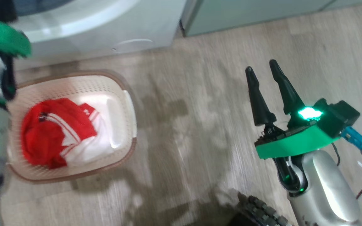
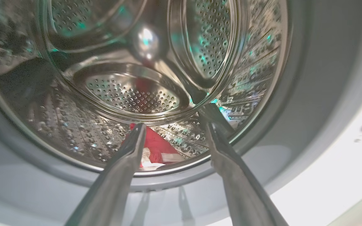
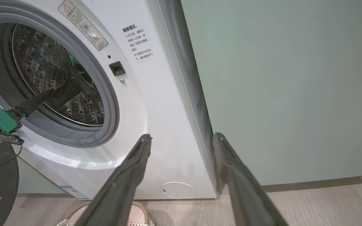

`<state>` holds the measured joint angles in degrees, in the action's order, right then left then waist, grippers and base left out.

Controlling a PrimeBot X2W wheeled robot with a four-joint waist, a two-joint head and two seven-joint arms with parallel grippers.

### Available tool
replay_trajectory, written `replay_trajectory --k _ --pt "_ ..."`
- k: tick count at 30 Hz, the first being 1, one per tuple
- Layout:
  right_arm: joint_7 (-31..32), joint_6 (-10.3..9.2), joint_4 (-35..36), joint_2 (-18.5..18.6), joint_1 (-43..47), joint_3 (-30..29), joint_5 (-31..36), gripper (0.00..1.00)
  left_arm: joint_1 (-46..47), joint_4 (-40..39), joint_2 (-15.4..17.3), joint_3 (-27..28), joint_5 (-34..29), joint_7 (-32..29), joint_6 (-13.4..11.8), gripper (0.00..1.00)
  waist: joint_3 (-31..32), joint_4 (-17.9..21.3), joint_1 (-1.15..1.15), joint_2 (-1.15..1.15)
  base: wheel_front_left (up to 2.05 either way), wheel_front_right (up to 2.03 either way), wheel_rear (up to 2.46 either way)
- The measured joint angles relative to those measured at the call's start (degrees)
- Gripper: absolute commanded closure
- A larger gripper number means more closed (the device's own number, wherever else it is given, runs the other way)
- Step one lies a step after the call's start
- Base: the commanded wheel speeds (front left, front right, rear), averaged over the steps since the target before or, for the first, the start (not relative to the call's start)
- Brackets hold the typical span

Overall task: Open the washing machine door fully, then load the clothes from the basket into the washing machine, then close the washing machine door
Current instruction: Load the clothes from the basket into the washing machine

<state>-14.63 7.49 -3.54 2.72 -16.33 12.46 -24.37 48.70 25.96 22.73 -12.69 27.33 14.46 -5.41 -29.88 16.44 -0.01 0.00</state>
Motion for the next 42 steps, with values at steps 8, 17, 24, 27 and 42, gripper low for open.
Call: replay_trajectory --k 8,17,24,27,42 --pt "0.00 0.00 -1.93 0.02 2.33 -3.52 3.91 0.00 -15.37 -14.15 -3.65 2.86 -0.07 0.24 -2.53 0.00 5.72 -4.67 0.00 0.00 0.00 0.00 0.00" --pt "0.69 0.00 -3.30 0.03 4.59 -6.86 6.66 0.00 -29.86 -23.05 -7.58 5.50 -3.19 0.24 -3.00 0.00 11.84 -8.97 0.00 0.00 0.00 0.00 0.00" --pt "2.23 0.00 -3.22 0.03 8.30 -8.36 7.46 0.00 -38.51 -25.76 -10.78 7.42 -6.33 0.24 -1.60 0.00 16.88 -10.75 0.00 0.00 0.00 0.00 0.00" --pt "3.23 0.00 -3.00 0.02 10.30 -8.44 7.77 0.00 -41.69 -25.92 -11.77 7.88 -7.59 0.24 -0.82 0.00 19.12 -11.19 0.00 0.00 0.00 0.00 0.00" --pt "6.59 0.00 0.40 0.00 18.19 -9.54 8.76 0.00 -50.46 -24.54 -14.77 8.16 -11.61 0.24 2.29 0.00 28.56 -12.26 0.00 0.00 0.00 0.00 0.00"
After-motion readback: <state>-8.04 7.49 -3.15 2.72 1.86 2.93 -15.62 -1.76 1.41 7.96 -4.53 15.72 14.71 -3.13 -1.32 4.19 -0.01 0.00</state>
